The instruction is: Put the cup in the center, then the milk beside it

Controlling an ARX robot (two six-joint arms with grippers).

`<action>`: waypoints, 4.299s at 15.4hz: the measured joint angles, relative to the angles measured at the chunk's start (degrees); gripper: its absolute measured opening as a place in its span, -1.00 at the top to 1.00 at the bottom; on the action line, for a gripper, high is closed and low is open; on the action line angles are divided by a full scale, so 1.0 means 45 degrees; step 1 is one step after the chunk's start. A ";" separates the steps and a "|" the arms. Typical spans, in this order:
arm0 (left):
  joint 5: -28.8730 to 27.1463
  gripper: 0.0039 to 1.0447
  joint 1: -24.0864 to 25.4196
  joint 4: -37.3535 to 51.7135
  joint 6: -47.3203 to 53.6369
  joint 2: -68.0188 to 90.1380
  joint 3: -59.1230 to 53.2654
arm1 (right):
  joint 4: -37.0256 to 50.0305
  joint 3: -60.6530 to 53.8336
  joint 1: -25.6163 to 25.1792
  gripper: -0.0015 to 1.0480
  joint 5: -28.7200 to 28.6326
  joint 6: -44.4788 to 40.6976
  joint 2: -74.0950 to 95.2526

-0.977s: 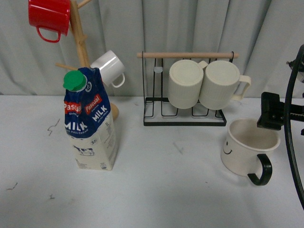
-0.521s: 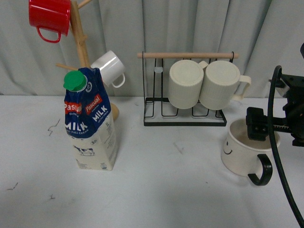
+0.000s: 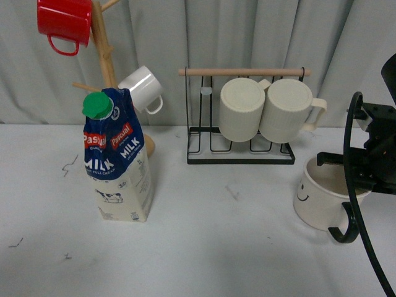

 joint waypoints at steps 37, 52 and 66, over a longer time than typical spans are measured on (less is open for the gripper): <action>-0.0029 -0.88 0.0000 0.0005 0.0000 0.0000 0.0000 | 1.4552 -0.8461 0.2268 -0.11 0.2555 -0.2438 -0.5654; 0.0000 -0.88 0.0000 0.0005 0.0000 0.0000 0.0000 | 1.2706 -1.4970 -0.1146 0.96 -0.0699 -0.3007 -1.5188; -0.0005 -0.88 0.0000 0.0000 0.0000 0.0000 0.0000 | 0.6067 -1.5295 -0.1137 0.96 -0.0719 -0.3007 -2.2518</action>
